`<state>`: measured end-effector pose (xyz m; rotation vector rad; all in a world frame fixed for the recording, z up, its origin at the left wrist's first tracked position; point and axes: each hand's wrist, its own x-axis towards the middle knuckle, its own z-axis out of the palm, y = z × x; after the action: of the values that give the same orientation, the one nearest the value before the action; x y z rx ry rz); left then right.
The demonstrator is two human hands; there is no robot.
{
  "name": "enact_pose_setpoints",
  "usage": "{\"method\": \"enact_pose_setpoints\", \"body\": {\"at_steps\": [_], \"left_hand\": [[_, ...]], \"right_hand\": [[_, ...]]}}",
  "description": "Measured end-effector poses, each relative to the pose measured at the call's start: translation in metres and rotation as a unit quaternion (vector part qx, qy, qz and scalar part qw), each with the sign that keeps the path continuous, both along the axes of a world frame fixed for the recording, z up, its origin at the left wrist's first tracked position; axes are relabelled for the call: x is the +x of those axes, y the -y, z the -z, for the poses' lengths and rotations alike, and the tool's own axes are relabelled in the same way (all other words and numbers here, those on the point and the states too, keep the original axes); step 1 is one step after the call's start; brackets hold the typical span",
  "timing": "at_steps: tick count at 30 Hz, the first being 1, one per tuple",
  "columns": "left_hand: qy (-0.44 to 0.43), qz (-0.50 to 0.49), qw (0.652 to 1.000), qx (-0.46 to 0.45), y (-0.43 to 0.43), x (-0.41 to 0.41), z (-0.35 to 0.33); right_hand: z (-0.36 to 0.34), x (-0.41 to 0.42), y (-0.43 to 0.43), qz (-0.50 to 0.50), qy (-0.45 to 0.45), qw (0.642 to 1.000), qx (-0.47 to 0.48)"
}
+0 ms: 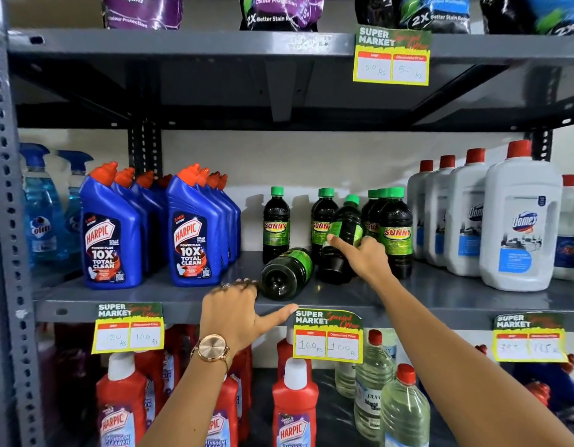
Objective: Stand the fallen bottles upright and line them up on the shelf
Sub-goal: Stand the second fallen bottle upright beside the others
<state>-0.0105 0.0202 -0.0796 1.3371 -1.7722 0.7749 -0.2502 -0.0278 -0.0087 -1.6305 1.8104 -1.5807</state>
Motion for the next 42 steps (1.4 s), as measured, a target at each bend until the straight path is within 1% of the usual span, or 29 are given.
{"method": "enact_pose_setpoints", "body": {"at_steps": [7, 10, 12, 14, 16, 19, 21, 22, 24, 26, 31, 32, 35, 36, 38, 42], "left_hand": [[0.001, -0.008, 1.0, 0.004, -0.002, -0.001, 0.0], [0.003, -0.007, 1.0, 0.007, -0.004, -0.002, -0.001], [0.006, -0.006, 1.0, 0.005, -0.005, -0.001, -0.001], [0.009, -0.006, 1.0, 0.006, -0.005, -0.001, -0.001], [0.009, -0.004, 1.0, 0.005, -0.005, -0.001, -0.001], [0.003, -0.002, 1.0, 0.005, -0.003, -0.001, -0.001], [0.0, 0.001, 1.0, 0.007, -0.003, 0.0, -0.001], [-0.001, 0.003, 1.0, 0.007, -0.002, 0.0, 0.0], [-0.001, 0.003, 1.0, 0.007, -0.002, 0.0, 0.0], [-0.002, 0.004, 1.0, 0.007, -0.003, 0.0, 0.0], [0.001, 0.002, 1.0, 0.006, -0.003, -0.001, -0.001], [0.001, 0.003, 1.0, 0.005, -0.003, -0.001, -0.001], [0.002, 0.003, 1.0, 0.01, -0.004, -0.001, -0.001], [0.001, 0.003, 1.0, 0.01, -0.003, -0.001, -0.001], [0.0, 0.0, 1.0, 0.01, -0.003, -0.001, -0.001], [-0.001, -0.002, 1.0, 0.018, -0.003, -0.001, -0.001]], "right_hand": [[0.004, 0.013, 0.011, 0.023, -0.055, 0.998, -0.013], [0.008, 0.011, 0.013, 0.008, -0.006, 1.0, -0.009], [0.01, 0.007, 0.014, -0.024, 0.046, 0.999, 0.006], [0.012, 0.005, 0.015, -0.056, 0.064, 0.996, 0.021], [0.014, 0.004, 0.016, -0.051, 0.036, 0.998, 0.021], [0.014, 0.007, 0.016, -0.005, -0.033, 0.999, 0.003], [0.014, 0.009, 0.017, 0.004, -0.061, 0.998, -0.002], [0.014, 0.01, 0.017, -0.005, -0.058, 0.998, 0.001], [0.015, 0.009, 0.019, -0.035, -0.022, 0.999, 0.012], [0.015, 0.006, 0.02, -0.044, -0.003, 0.999, 0.016], [0.016, 0.007, 0.021, 0.0, -0.073, 0.997, 0.014], [0.015, 0.007, 0.021, -0.005, -0.069, 0.997, 0.016], [0.016, 0.006, 0.024, -0.052, -0.008, 0.998, 0.035], [0.017, 0.004, 0.025, -0.055, -0.004, 0.998, 0.041], [0.017, 0.003, 0.024, -0.044, -0.022, 0.998, 0.042], [0.016, 0.006, 0.024, 0.006, -0.088, 0.995, 0.035]]}}
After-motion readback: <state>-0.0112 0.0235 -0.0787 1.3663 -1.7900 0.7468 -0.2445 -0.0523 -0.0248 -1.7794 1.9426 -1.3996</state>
